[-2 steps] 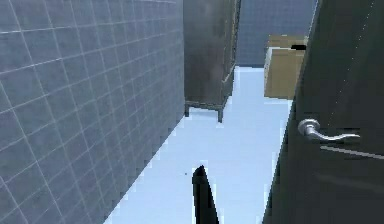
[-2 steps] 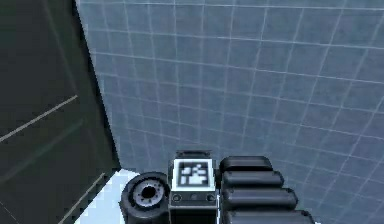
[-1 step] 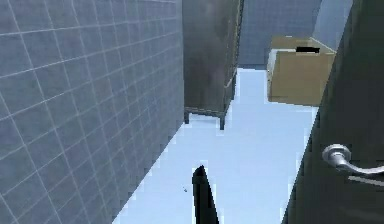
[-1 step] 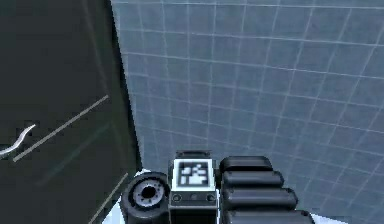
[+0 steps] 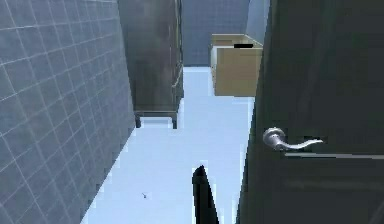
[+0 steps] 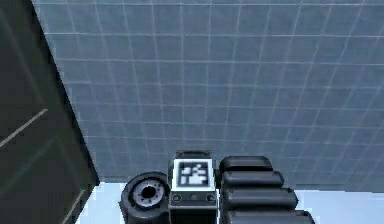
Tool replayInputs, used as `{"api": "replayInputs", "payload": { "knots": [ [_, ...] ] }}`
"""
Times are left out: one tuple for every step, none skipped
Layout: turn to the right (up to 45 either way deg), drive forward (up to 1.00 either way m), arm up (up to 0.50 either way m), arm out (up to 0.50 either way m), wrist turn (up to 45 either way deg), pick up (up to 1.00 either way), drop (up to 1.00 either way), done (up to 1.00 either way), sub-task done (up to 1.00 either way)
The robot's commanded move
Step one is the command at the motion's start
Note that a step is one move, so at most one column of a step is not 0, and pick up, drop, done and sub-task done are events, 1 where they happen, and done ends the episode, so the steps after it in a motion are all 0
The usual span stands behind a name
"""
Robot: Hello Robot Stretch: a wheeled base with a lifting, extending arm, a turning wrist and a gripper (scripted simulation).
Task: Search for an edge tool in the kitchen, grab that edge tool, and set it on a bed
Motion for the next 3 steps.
{"api": "replayInputs", "payload": {
  "knots": [
    [0.0, 1.0, 0.0, 0.0, 0.0, 0.0, 0.0, 0.0, 0.0],
    [0.0, 1.0, 0.0, 0.0, 0.0, 0.0, 0.0, 0.0, 0.0],
    [3.0, 0.0, 0.0, 0.0, 0.0, 0.0, 0.0, 0.0, 0.0]
  ]
}}
